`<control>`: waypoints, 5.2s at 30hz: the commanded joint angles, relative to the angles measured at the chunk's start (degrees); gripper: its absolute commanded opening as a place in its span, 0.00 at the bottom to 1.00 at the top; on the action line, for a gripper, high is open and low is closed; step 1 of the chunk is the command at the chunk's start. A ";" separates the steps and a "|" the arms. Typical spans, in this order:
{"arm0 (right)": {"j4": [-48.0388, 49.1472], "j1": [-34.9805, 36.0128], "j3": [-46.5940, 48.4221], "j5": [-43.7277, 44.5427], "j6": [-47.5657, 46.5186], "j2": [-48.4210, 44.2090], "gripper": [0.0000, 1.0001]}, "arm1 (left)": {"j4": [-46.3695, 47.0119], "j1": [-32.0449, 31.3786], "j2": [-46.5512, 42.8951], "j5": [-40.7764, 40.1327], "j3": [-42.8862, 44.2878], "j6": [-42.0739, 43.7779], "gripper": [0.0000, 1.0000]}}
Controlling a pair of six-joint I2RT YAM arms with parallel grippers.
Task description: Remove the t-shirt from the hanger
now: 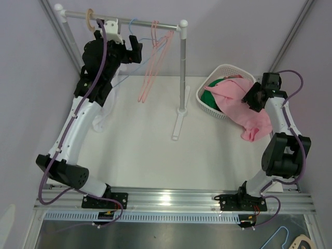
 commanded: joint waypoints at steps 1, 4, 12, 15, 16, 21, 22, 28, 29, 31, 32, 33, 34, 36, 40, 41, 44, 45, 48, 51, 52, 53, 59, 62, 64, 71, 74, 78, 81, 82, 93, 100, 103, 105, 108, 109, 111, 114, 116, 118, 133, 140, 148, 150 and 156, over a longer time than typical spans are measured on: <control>6.40 -0.28 0.37 -3.13 1.78 1.60 0.46 | -0.05 0.61 -5.18 0.03 -2.38 -0.21 1.00; 5.10 -0.28 3.71 -3.93 2.04 4.85 0.21 | -1.01 1.40 -8.09 1.52 -3.79 -1.35 1.00; 3.16 -0.11 9.51 -8.32 1.43 5.66 0.00 | -8.22 9.57 -11.96 5.40 -0.01 -5.92 1.00; 0.10 0.68 14.86 -8.32 0.81 4.51 0.00 | -8.58 13.88 -13.98 6.46 -1.15 -7.77 0.99; -0.70 1.38 18.18 -8.15 0.46 3.90 0.00 | -8.92 14.93 -14.25 5.06 -1.33 -8.30 1.00; -2.99 2.97 27.25 -10.16 0.98 4.50 0.00 | -11.04 21.96 -13.46 1.44 -1.51 -12.16 0.99; -3.25 3.67 29.10 -10.78 1.25 5.29 0.00 | -10.69 22.32 -13.11 0.83 -2.38 -12.17 0.99; -3.27 7.10 42.91 -16.55 0.19 14.96 0.00 | -7.35 23.20 -7.15 2.23 -4.15 -10.15 0.99; -1.78 7.36 43.52 -17.98 0.63 17.06 0.00 | -7.08 23.20 -6.26 2.32 -3.97 -10.32 0.99; -1.06 7.72 49.83 -19.04 0.55 19.87 0.00 | -5.07 23.20 -4.16 2.76 -4.58 -10.94 1.00; -1.93 7.89 52.99 -18.52 0.20 21.63 0.00 | -4.36 23.29 -3.62 2.85 -5.19 -10.85 0.99; -3.59 7.81 55.98 -18.52 0.02 25.22 0.00 | -3.75 23.20 -2.92 2.85 -5.03 -10.50 1.00; -3.70 7.63 59.49 -19.04 0.11 26.91 0.00 | -3.39 23.20 -1.96 2.85 -4.42 -10.32 1.00; -3.26 7.45 59.09 -20.01 0.72 29.46 0.00 | -4.09 23.29 1.65 2.85 -0.72 -9.54 1.00; -1.85 8.24 48.48 -15.89 0.63 34.12 0.00 | -6.20 23.29 8.59 4.69 6.13 -9.44 1.00; -1.76 8.25 43.84 -15.01 0.81 34.39 0.00 | -6.99 23.20 9.82 4.61 8.05 -9.62 0.99; 2.88 8.68 35.22 -11.32 0.20 32.38 0.00 | -6.38 23.29 12.20 4.35 9.91 -9.80 0.99; 3.77 8.68 33.88 -10.79 -0.07 31.50 0.00 | -5.94 23.29 12.20 4.34 10.09 -9.88 1.00; 3.34 8.68 33.59 -9.73 -0.95 30.26 0.00 | -4.54 23.20 11.50 3.55 10.01 -10.15 0.99; 2.11 8.86 35.00 -9.47 -1.48 30.00 0.02 | -4.09 23.11 9.22 2.60 8.61 -10.23 1.00; 1.93 8.95 35.27 -9.29 -1.56 30.00 0.31 | -3.31 23.20 7.56 1.89 8.08 -10.15 1.00; 1.84 8.95 35.53 -9.11 -1.48 30.00 0.47 | -2.78 23.11 6.59 1.71 6.94 -9.97 0.99; 2.19 9.12 35.27 -8.14 -1.30 28.42 0.92 | -1.81 23.11 2.28 0.57 6.48 -9.00 1.00; 2.37 9.12 35.18 -8.32 -1.13 27.45 0.93 | -1.02 23.20 2.01 1.00 7.10 -9.35 0.99; 2.63 9.04 35.27 -8.67 -1.30 27.01 0.93 | -1.02 23.20 2.79 2.31 8.76 -9.53 0.99; 2.81 8.33 35.27 -9.46 -1.30 25.87 0.94 | -4.00 23.11 10.44 2.85 17.47 -9.10 0.98; 2.81 7.81 35.45 -10.08 -1.12 25.25 0.94 | -6.90 23.20 14.92 4.78 24.14 -8.57 0.97; 2.81 7.45 35.88 -10.61 -0.86 24.20 0.94 | -7.53 23.20 17.21 4.61 27.15 -8.65 0.94; 2.63 7.28 36.58 -10.61 -0.51 23.58 0.94 | -6.73 23.11 16.95 4.34 25.48 -8.74 0.85; 2.63 7.28 36.67 -10.61 -0.51 23.50 0.94 | -6.47 23.20 16.95 4.34 25.30 -8.74 0.81; 2.19 7.19 37.55 -10.69 -0.68 23.41 0.95 | -5.23 23.11 18.35 6.28 26.68 -8.92 0.01; 2.19 7.54 37.47 -11.05 -0.68 23.41 0.95 | -6.91 23.20 17.05 6.28 33.38 -8.74 0.01; 2.10 7.72 37.38 -11.13 -0.77 23.32 0.95 | -6.91 23.20 15.73 6.45 34.43 -8.65 0.01; 2.02 7.89 37.29 -11.22 -0.77 23.41 0.95 | -7.17 23.11 15.28 6.72 35.40 -8.65 0.01; 1.93 8.16 37.12 -11.22 -0.86 23.32 0.95 | -7.78 23.11 13.62 7.16 35.41 -9.00 0.01; 1.84 8.33 37.12 -11.22 -0.95 23.23 0.95 | -7.87 23.11 13.09 7.33 34.97 -9.09 0.01; 1.84 8.77 36.94 -11.22 -1.04 23.06 0.95 | -7.79 23.20 11.07 7.94 33.39 -9.18 0.01; 1.67 9.12 36.85 -11.92 -1.56 22.36 0.95 | -7.96 23.11 8.87 8.21 31.64 -9.44 0.01; 2.01 11.13 36.07 -12.89 -2.79 21.22 0.93 | -9.44 23.11 7.29 8.39 30.93 -10.23 0.01; 4.20 13.51 33.70 -13.16 -5.06 16.41 0.93 | -10.42 22.94 5.71 7.17 28.31 -11.46 0.01; 9.58 39.07 7.77 -26.95 -11.23 -20.80 1.00 | -15.09 9.32 -19.07 -20.60 3.08 -10.41 0.01; 20.72 62.37 0.74 -23.70 -10.44 -19.32 0.99 | -18.24 1.33 -25.22 -34.49 -4.76 -12.86 0.01; 25.75 72.39 10.12 -24.67 -11.93 -6.15 1.00 | -19.56 -0.44 -28.49 -37.14 -9.59 -14.80 0.01; 25.39 73.28 14.94 -24.84 -12.64 -3.15 0.99 | -18.86 -0.79 -29.01 -36.53 -10.90 -15.24 0.01; 24.52 74.16 25.58 -26.69 -12.47 7.75 0.99 | -17.63 -1.14 -30.42 -35.82 -14.25 -15.51 0.01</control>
